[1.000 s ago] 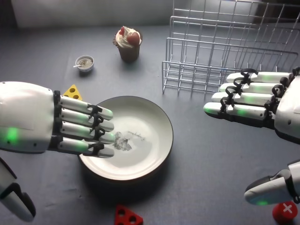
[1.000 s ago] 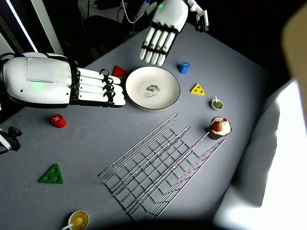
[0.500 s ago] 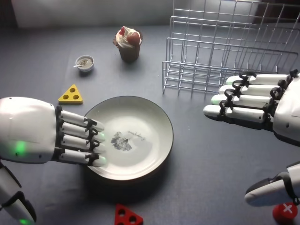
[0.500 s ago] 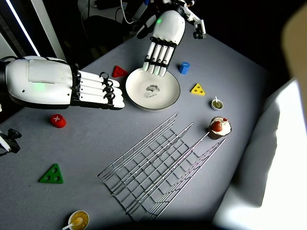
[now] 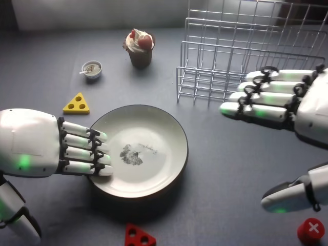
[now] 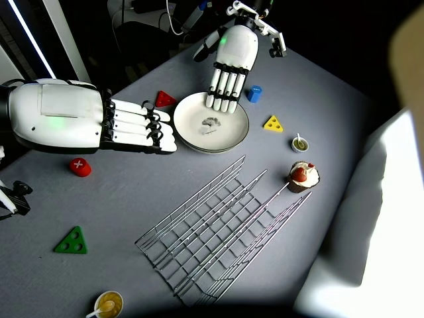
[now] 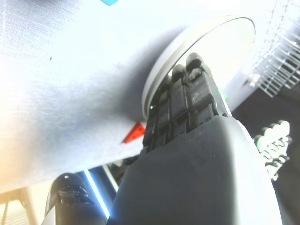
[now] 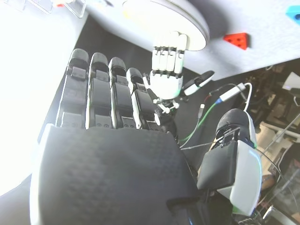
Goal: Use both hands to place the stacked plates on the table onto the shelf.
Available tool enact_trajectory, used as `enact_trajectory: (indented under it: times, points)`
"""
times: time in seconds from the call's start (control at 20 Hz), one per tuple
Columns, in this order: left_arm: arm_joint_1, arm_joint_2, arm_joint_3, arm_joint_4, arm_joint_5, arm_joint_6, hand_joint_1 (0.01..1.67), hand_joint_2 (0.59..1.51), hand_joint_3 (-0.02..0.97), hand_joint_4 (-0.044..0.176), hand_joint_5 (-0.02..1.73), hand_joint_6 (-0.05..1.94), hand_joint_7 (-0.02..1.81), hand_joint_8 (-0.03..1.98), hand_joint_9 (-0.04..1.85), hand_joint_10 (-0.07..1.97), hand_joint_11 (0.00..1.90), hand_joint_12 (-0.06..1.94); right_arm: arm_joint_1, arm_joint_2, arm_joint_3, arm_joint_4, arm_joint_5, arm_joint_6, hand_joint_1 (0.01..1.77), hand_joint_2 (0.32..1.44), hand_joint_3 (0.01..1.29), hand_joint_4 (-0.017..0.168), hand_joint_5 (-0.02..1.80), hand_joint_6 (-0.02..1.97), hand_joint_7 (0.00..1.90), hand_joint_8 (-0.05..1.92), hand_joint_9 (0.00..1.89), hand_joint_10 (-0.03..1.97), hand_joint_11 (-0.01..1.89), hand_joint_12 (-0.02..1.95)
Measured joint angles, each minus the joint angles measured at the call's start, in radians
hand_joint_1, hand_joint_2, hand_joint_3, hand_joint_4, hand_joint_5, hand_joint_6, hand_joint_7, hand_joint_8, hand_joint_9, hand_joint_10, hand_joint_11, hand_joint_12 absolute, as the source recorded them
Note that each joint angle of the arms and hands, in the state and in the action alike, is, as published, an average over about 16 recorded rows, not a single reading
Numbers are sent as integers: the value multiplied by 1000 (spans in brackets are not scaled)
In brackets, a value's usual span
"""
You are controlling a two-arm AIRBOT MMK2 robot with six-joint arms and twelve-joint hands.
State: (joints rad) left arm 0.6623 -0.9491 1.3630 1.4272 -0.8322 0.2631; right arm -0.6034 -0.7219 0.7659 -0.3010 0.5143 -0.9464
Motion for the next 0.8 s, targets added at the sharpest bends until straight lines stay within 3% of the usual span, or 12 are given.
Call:
enact_trajectory:
  times: [0.8]
  points:
    - [56, -30, 35, -1, 14, -40, 23, 878, -1, -10, 28, -28, 60, -12, 97, -5, 100, 10, -2, -149, 83, 13, 18, -112, 35, 914, 15, 4, 129, 0, 176, -2, 186, -7, 162, 30]
